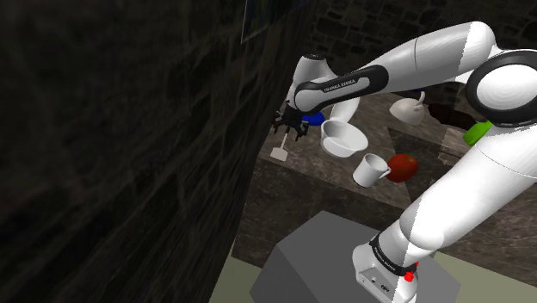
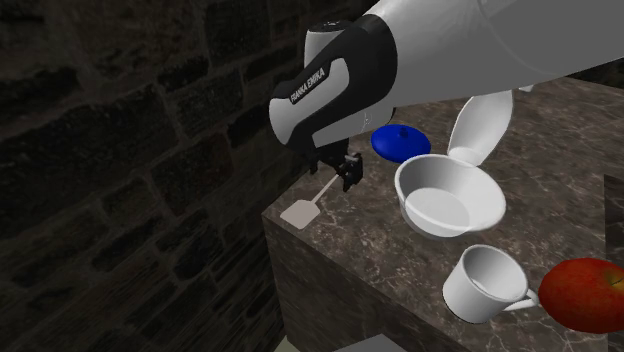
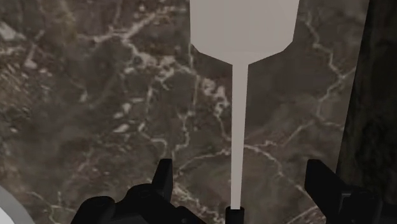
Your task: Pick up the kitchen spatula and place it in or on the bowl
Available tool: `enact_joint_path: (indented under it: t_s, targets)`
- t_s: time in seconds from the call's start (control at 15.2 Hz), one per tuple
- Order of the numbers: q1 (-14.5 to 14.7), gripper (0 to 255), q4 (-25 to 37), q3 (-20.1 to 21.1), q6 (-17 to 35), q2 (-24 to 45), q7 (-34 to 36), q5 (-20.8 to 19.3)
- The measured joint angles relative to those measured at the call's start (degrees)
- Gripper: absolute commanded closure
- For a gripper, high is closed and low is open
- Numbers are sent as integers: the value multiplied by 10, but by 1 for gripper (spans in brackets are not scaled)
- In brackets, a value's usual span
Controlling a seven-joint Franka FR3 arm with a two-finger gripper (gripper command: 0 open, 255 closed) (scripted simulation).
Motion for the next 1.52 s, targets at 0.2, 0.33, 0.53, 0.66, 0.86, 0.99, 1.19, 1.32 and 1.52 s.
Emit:
enact_joint_path:
  t_s: [0.2,0.33,0.53,0.66,0.86,0.99,1.19,1.32,1.52]
  targets:
    - [0,255,0,0,0,0,0,0]
    - [0,255,0,0,0,0,0,0]
    - [0,255,0,0,0,0,0,0]
    - [0,255,0,0,0,0,0,0]
    - [0,255,2,0,-4,-3,-1,1]
    - [0,255,6,0,-14,-9,-3,4]
    - [-1,255,14,1,-37,-25,-10,11]
    - [-1,255,21,1,-51,-32,-13,14]
    - [-1,255,31,1,-72,-43,-16,19]
